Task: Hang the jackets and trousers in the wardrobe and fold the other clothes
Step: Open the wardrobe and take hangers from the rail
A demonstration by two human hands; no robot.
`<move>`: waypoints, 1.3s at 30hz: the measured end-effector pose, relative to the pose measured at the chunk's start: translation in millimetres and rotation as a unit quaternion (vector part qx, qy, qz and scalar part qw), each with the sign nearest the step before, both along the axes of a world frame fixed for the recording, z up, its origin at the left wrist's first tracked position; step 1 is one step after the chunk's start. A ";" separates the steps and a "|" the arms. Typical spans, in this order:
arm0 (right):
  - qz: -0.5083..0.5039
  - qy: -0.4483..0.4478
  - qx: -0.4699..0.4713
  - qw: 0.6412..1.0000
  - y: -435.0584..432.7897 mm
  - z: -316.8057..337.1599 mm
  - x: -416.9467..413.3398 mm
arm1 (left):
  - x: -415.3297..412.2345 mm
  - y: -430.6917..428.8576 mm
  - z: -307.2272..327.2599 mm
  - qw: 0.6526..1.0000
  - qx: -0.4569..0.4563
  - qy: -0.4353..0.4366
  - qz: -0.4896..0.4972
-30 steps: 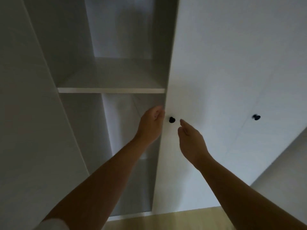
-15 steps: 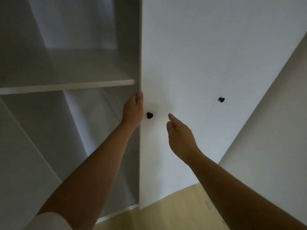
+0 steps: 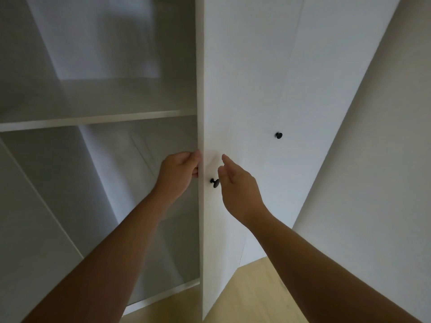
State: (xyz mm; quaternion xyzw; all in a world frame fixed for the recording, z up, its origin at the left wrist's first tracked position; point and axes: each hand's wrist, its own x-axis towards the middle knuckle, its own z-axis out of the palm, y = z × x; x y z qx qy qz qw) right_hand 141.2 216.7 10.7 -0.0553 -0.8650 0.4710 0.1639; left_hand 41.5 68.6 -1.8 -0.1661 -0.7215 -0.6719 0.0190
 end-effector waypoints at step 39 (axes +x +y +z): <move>-0.268 0.019 -0.019 0.963 238.5 1.5 132.0 | 108.5 275.9 -0.5 0.942 -0.109 0.042 -0.314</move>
